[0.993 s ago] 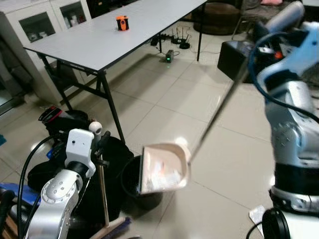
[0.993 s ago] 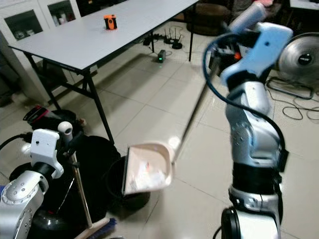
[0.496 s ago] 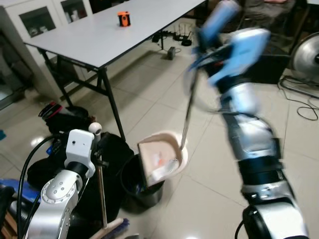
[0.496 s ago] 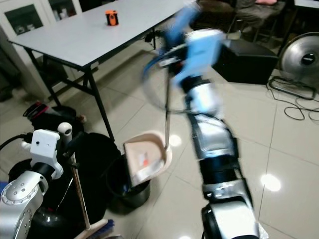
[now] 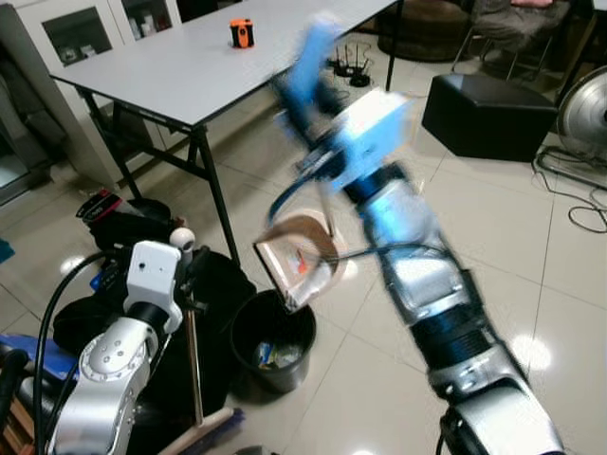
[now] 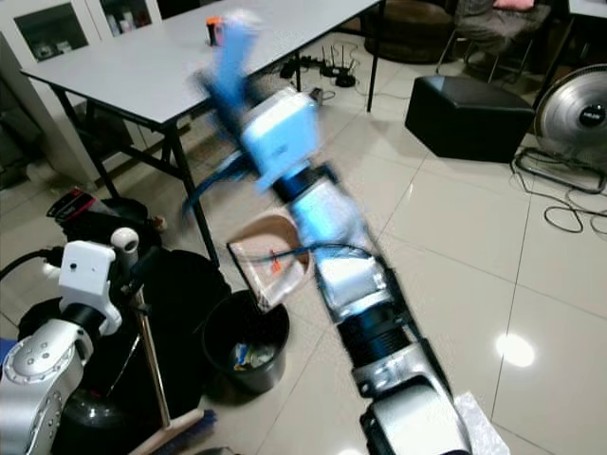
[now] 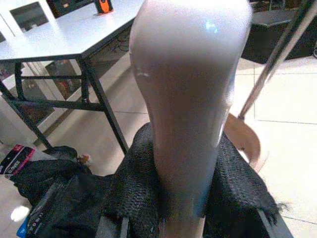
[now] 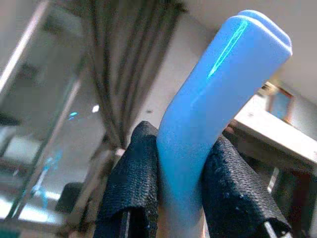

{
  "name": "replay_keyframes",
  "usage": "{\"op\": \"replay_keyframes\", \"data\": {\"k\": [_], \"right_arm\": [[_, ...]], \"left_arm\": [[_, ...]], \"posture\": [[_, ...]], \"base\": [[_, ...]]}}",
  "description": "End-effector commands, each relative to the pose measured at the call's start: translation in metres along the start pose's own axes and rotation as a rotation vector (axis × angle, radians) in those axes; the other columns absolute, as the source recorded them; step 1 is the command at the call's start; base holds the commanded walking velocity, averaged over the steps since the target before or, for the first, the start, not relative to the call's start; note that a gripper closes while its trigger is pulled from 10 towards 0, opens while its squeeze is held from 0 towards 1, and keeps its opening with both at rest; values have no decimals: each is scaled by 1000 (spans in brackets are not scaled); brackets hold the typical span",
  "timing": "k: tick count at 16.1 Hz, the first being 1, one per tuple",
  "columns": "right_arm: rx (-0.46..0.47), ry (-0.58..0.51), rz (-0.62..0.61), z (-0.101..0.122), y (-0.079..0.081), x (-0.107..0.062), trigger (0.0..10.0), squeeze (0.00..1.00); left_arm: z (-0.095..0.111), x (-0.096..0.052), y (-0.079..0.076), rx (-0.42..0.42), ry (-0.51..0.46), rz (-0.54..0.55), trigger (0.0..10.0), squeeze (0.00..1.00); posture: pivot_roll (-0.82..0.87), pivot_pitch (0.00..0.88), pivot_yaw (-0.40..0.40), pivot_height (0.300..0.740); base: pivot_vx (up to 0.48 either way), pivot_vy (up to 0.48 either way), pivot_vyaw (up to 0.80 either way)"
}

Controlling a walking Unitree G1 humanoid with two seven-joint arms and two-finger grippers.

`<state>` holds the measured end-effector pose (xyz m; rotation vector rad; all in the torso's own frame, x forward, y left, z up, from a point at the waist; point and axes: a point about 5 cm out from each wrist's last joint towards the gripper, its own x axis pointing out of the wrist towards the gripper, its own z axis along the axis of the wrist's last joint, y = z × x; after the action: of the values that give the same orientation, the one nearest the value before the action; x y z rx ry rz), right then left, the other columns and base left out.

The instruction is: Sweep floor

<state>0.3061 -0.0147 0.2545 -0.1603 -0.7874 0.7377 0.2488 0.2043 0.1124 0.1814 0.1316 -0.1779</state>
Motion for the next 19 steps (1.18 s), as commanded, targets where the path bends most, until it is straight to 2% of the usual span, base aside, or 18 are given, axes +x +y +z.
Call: {"op": "replay_keyframes", "data": {"k": [1, 2, 4, 7, 11, 13, 15, 16, 18, 19], "right_arm": [[-61, -80, 103, 9, 18, 5, 10000, 0], [-90, -95, 161, 9, 27, 5, 10000, 0], [-111, -121, 192, 10, 33, 5, 10000, 0], [-77, -167, 147, 12, 36, 7, 10000, 0], [-16, -152, 108, 9, 36, 9, 10000, 0], [-58, -138, 183, 5, 47, 7, 10000, 0], [-73, -134, 193, 3, 50, 6, 10000, 0], [-127, -125, 177, 2, 47, 6, 10000, 0], [-205, -90, 110, -1, 29, 5, 10000, 0], [-231, -34, 14, -3, 7, 0, 10000, 0]], "left_arm": [[6, 4, 2, 37, -24, -8, 10000, 0], [7, 5, 2, 38, -27, -11, 10000, 0], [7, 5, 1, 39, -30, -12, 10000, 0], [7, 7, 1, 36, -39, -14, 10000, 0], [6, 9, 1, 35, -44, -17, 10000, 0], [6, 10, 1, 37, -47, -21, 10000, 0], [6, 11, 1, 38, -52, -23, 10000, 0], [6, 12, 1, 36, -58, -31, 10000, 0], [5, 14, -2, 27, -59, -55, 10000, 0], [4, 16, -6, 32, -59, -81, 10000, 0]], "posture": [[14, 0, 83, 740], [15, 0, 81, 740], [17, 0, 80, 740], [18, 0, 73, 740], [21, 0, 71, 740], [20, 0, 73, 740], [19, 0, 75, 740], [16, 0, 76, 740], [4, 0, 74, 740], [4, 0, 74, 740]], "base": [[0, 0, 0], [0, 0, 0], [0, 0, 0], [0, 0, 0], [0, 0, 0], [0, 0, 0], [0, 0, 0], [0, 0, 0], [0, 0, 0], [0, 0, 0]]}}
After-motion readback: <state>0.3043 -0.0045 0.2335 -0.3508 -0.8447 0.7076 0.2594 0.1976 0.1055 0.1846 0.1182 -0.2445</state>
